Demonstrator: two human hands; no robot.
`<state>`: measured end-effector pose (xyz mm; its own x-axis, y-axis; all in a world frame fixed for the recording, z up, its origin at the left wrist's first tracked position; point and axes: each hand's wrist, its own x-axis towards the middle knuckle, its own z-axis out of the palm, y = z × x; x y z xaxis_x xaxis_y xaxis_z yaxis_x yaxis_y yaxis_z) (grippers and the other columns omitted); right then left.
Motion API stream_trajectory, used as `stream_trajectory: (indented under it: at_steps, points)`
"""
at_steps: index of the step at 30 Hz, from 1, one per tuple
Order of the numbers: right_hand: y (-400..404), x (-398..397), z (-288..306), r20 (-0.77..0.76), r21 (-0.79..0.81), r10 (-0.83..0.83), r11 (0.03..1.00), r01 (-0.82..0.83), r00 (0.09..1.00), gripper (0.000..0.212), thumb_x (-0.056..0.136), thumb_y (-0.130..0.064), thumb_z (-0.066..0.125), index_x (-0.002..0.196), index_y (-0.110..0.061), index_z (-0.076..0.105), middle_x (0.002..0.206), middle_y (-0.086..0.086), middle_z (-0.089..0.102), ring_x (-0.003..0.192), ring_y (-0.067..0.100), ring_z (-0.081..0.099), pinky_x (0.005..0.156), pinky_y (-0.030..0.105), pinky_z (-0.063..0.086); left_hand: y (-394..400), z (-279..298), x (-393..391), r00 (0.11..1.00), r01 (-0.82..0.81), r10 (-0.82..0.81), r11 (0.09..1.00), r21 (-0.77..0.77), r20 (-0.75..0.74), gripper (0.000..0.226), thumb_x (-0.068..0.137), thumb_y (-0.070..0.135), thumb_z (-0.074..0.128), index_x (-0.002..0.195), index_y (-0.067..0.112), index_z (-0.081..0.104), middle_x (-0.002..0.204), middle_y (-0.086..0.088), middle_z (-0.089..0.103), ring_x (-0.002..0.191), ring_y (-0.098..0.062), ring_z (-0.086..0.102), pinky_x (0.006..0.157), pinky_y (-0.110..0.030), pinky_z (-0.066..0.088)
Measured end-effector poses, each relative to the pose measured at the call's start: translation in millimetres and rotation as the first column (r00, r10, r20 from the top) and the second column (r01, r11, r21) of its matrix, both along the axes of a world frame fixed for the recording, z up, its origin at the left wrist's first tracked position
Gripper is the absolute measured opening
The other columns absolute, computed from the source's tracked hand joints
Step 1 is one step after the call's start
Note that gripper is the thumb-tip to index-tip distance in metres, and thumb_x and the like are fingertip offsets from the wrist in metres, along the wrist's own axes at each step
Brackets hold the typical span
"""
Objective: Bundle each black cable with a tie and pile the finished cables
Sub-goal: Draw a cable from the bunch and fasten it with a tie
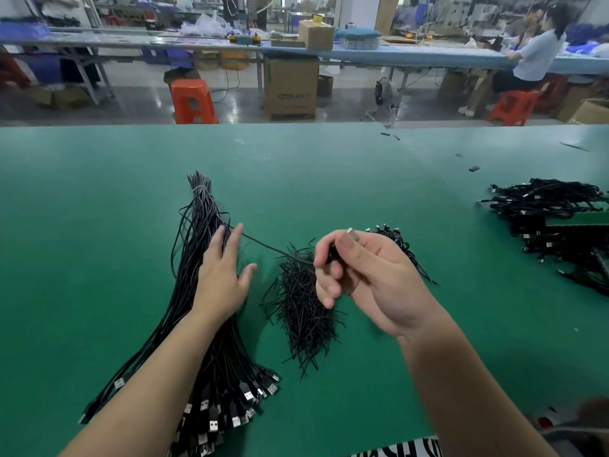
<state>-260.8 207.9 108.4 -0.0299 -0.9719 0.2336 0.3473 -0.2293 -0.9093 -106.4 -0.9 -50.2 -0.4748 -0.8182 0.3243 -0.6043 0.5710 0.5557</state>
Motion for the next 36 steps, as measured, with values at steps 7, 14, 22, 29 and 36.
stream_trajectory:
  at_steps: [7, 14, 22, 29, 36]
  points:
    - [-7.1, -14.6, -4.3, 0.182, 0.002, -0.134, 0.991, 0.136, 0.974, 0.03, 0.091, -0.041, 0.066, 0.085, -0.012, 0.072, 0.068, -0.001, 0.053, 0.061, 0.017, 0.057, 0.06, 0.031, 0.053, 6.6, 38.4, -16.9, 0.993, 0.121, -0.118, 0.98, 0.157, -0.026, 0.03, 0.106, 0.034, 0.039, 0.083, 0.021, 0.052, 0.083, 0.001, 0.059, 0.077, -0.018, 0.057, 0.066, -0.034, 0.048]
    - [-19.9, -40.6, -20.4, 0.257, 0.13, -0.471, 0.882, 0.453, 0.844, 0.027, 0.092, -0.032, 0.059, 0.092, -0.008, 0.071, 0.071, 0.001, 0.055, 0.057, 0.013, 0.054, 0.056, 0.027, 0.053, 50.2, 66.7, 7.8, 0.888, 0.458, -0.412, 0.738, 0.496, -0.206, 0.038, 0.104, 0.037, 0.047, 0.074, 0.024, 0.066, 0.054, 0.008, 0.043, 0.048, -0.012, 0.034, 0.049, -0.024, 0.031]
    - [-19.7, -48.5, -34.2, 0.161, 0.198, -0.487, 0.868, 0.455, 0.859, 0.024, 0.088, -0.031, 0.064, 0.088, -0.01, 0.078, 0.069, 0.002, 0.057, 0.059, 0.014, 0.057, 0.057, 0.029, 0.054, 46.4, 103.7, 46.3, 0.616, 0.043, -0.22, 0.968, 0.247, 0.756, 0.04, 0.096, 0.05, 0.044, 0.076, 0.024, 0.067, 0.067, 0.01, 0.062, 0.065, -0.006, 0.057, 0.063, -0.026, 0.046]
    - [-20.2, -39.1, -31.8, -0.26, 0.171, -0.458, 0.845, 0.508, 0.85, 0.006, 0.099, -0.009, 0.059, 0.105, -0.007, 0.06, 0.072, 0.004, 0.069, 0.059, 0.017, 0.063, 0.061, 0.03, 0.059, 46.8, 118.2, 50.6, 0.555, 0.066, -0.25, 0.964, 0.257, 0.793, 0.049, 0.096, 0.061, 0.045, 0.137, 0.036, 0.057, 0.128, 0.009, 0.064, 0.116, -0.015, 0.06, 0.099, -0.035, 0.05]
    - [-23.0, -16.0, -26.3, -0.706, 0.006, -0.245, 0.936, 0.351, 0.665, 0.015, 0.109, -0.019, 0.038, 0.101, -0.021, 0.051, 0.066, -0.012, 0.052, 0.062, 0.013, 0.051, 0.064, 0.034, 0.048, 85.7, 145.4, 1.8, 0.874, 0.426, -0.458, 0.883, 0.197, 0.164, 0.05, 0.096, 0.055, 0.048, 0.14, 0.03, 0.052, 0.118, 0.014, 0.062, 0.098, 0.003, 0.059, 0.091, -0.026, 0.048]
